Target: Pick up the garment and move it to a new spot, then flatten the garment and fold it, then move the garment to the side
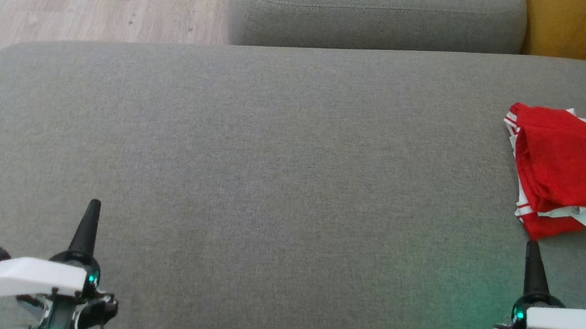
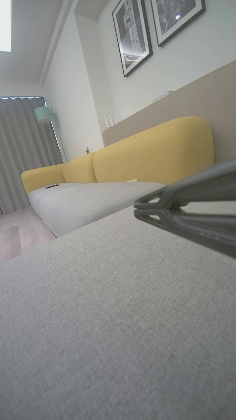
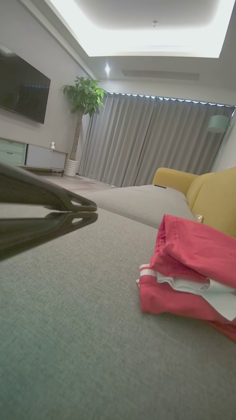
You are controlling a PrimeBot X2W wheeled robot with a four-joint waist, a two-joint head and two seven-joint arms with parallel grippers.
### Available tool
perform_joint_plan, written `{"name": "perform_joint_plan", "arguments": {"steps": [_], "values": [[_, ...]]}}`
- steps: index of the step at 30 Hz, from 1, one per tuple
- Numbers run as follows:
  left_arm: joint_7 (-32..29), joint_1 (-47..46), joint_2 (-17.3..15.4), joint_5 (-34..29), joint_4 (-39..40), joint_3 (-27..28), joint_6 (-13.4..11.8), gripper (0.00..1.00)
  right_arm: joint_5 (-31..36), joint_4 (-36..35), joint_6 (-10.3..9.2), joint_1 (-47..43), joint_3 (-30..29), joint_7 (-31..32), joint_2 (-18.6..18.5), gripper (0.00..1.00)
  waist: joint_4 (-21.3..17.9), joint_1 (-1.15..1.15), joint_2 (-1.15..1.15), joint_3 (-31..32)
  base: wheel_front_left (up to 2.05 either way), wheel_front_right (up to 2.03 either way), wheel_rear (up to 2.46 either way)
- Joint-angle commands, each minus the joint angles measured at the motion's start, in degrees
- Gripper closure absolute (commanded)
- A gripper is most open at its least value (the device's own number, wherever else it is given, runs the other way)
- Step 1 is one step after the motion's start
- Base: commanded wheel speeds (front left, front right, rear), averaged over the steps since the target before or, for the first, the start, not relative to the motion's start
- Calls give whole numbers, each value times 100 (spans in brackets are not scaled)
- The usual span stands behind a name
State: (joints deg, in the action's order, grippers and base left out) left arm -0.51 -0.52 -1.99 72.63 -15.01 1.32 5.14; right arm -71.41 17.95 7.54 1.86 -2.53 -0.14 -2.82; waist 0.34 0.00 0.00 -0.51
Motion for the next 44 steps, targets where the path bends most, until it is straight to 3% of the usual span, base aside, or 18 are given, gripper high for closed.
{"name": "perform_joint_plan", "arguments": {"steps": [1,33,44], "values": [[-62,-354,-72,158,158,218,70,100,-190,-235,-4,356,43,46,-98,100,-1,0,0,1,0,0,0],[-601,-568,-90,1950,95,524,235,100,-2172,-398,-5,422,-283,569,-91,100,-34,0,0,33,0,0,0],[-601,-568,-90,1950,95,524,235,100,-2158,-397,-5,423,-299,582,-79,100,-34,0,0,33,0,0,0]]}}
